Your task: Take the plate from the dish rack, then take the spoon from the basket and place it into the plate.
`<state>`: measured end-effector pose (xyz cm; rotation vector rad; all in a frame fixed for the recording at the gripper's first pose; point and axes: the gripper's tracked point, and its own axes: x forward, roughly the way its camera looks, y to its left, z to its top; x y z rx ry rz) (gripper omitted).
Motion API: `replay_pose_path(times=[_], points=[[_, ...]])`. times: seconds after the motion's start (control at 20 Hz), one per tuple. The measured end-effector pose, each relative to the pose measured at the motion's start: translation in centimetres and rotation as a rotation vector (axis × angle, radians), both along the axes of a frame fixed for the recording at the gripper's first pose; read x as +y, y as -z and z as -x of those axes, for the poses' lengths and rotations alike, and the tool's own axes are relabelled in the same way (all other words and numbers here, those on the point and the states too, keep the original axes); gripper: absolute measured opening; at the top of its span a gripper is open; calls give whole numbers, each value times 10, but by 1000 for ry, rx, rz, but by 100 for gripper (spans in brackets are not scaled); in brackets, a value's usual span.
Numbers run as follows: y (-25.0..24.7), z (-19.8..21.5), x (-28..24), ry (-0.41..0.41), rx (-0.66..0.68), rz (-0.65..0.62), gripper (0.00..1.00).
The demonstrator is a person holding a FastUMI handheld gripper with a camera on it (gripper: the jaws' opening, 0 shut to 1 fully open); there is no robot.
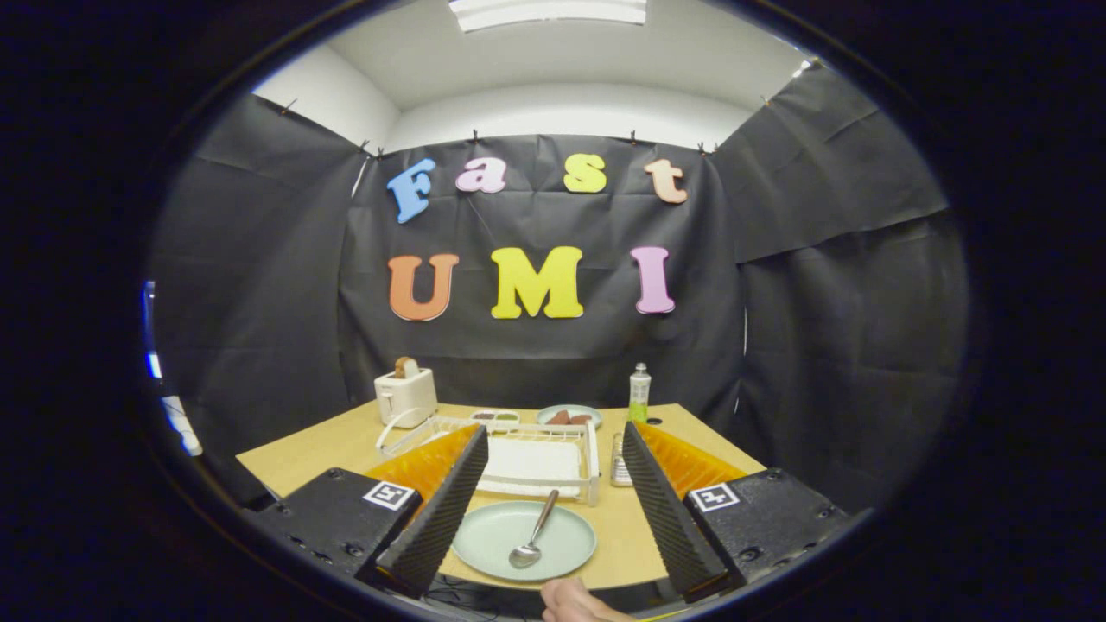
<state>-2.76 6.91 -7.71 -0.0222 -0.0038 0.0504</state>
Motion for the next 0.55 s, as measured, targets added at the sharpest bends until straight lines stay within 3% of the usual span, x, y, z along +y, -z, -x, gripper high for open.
replay_pose_path(times=[0.55], points=[[-3, 4, -4, 10, -7, 3, 100]])
